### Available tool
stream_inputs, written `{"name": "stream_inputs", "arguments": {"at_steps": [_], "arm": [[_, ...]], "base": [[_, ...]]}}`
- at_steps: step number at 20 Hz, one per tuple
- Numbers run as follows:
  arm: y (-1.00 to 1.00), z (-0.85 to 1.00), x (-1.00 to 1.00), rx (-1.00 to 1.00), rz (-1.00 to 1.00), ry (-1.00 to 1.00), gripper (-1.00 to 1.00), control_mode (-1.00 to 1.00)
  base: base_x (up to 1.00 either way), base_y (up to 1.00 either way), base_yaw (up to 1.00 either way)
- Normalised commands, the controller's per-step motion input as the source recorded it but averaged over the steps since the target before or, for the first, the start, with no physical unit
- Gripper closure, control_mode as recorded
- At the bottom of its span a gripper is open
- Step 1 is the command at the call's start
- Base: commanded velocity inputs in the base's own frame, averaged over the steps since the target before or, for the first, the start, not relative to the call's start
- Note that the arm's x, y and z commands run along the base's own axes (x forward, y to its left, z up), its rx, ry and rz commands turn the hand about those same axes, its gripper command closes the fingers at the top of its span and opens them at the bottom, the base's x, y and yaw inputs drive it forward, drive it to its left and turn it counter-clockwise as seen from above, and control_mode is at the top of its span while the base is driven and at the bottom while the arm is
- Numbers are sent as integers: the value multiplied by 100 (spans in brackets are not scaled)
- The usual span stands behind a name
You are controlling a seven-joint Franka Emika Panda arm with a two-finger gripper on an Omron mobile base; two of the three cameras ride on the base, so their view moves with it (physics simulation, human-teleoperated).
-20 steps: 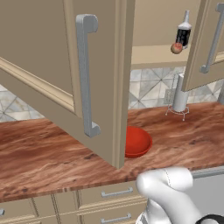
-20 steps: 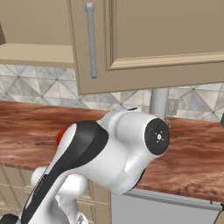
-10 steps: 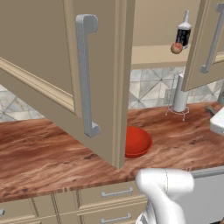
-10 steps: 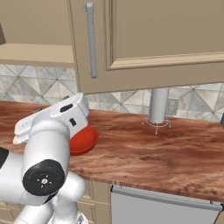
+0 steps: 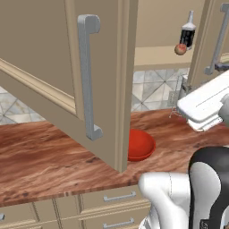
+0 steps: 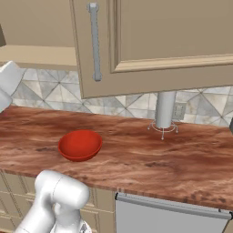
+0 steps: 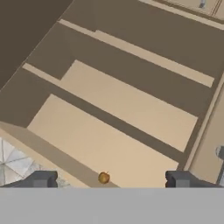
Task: Open the cabinet. Pick the apple and peach from the cabinet and place them into the bowl. Then close the cabinet.
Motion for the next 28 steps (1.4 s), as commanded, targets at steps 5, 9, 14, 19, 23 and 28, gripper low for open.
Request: {"name": "stream_inputs", "arguments": {"at_steps": [5,9,14,19,23,28], "arm": [[33,-29,100,-16,-24,3,-100,-100],[4,-22,98,-9,-46,8,-100,-100],[-22,-1,76,1,-51,13,-100,-100],[-44,-1,48,2,-39,7,-100,-100],[-17,-1,56,0,-7,10,-100,-100],[-20,-5,71,0,-5,12,-100,-100]], "base": [[0,0,0],[0,0,0],[0,0,0],[0,0,0],[0,0,0],[0,0,0]]}}
